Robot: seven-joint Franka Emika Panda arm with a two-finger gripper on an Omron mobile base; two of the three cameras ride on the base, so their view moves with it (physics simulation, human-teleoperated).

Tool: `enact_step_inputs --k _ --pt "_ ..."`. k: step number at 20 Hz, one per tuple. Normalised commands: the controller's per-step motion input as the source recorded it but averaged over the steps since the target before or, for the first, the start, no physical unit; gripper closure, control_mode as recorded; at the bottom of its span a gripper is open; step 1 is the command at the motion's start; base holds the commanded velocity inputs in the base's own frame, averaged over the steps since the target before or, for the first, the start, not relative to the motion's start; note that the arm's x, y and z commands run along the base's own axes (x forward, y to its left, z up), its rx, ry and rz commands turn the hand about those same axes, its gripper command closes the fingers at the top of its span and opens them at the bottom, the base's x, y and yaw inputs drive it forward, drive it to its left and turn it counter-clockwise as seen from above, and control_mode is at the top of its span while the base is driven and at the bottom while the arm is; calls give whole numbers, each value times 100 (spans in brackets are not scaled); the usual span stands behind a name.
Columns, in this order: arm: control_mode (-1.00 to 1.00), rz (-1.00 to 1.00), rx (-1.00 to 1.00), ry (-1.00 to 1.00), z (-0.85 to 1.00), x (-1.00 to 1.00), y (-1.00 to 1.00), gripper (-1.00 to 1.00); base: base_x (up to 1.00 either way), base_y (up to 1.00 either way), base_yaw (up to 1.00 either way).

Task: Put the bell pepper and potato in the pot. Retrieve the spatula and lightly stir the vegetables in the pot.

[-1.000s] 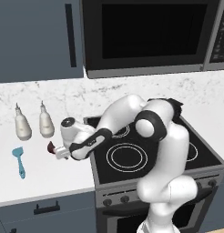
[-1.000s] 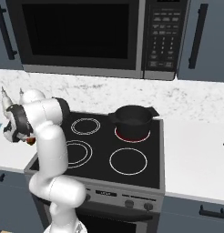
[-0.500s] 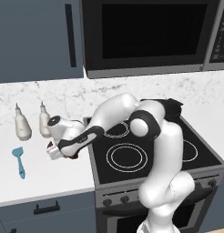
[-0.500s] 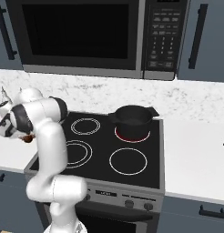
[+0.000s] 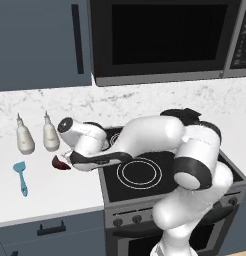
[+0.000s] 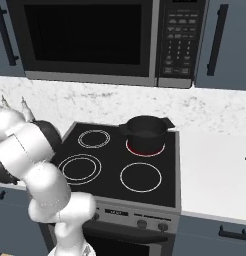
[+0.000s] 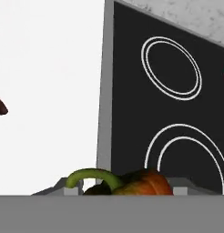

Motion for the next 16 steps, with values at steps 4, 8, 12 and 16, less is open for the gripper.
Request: enact_step_inputs --k 4,8,12,16 --pt "-100 -2 7 -30 100 -52 -100 100 0 0 0" --pt "-100 -4 14 -20 100 -14 -100 100 0 0 0" --pt "-100 -7 21 -8 100 0 -100 100 0 0 0" --pt "-100 -6 19 -4 95 1 -100 100 0 0 0"
